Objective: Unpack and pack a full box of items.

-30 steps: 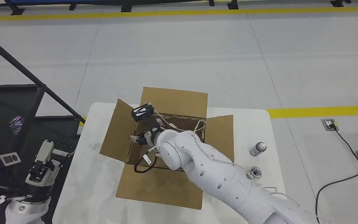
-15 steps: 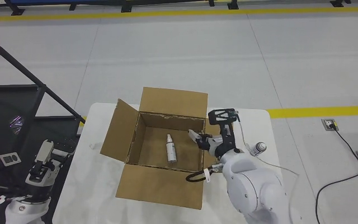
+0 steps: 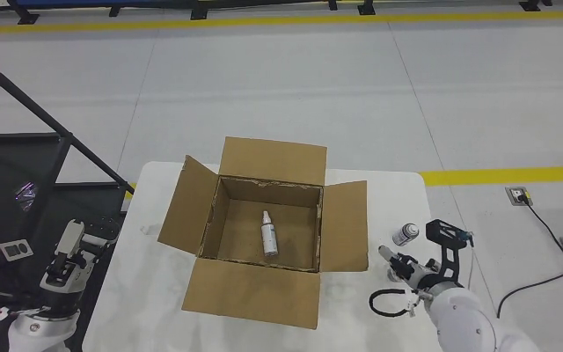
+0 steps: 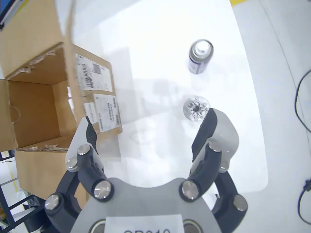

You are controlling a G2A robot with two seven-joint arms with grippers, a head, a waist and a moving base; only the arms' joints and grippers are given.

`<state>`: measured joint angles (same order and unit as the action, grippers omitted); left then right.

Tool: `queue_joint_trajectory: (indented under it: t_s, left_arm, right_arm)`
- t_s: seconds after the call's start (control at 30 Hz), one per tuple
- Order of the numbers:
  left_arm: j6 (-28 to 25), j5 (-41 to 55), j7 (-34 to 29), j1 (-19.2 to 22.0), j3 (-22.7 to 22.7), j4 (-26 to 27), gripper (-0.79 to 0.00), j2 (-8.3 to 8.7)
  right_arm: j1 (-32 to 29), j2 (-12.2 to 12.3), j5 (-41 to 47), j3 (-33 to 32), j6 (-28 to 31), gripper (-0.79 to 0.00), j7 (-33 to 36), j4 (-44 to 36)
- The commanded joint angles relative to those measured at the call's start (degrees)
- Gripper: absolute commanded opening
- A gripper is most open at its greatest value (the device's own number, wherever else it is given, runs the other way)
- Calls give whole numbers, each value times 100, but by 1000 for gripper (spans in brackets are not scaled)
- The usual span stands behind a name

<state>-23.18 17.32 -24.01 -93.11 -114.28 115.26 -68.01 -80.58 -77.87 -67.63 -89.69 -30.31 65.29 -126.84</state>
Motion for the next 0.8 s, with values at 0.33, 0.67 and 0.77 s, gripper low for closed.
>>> queue_joint_trajectory:
  t_s: [0.33,0.67,0.77]
  left_arm:
    - [0,0,0,0,0,0,0,0]
    - [0,0,0,0,0,0,0,0]
    - [0,0,0,0,0,0,0,0]
  right_arm:
    - [733,27,-209,148,-70,0,496,1944]
    - [1377,-22,-686,475,-382,-74,486,2921]
    - [1450,-42,-746,474,-381,-111,487,3066]
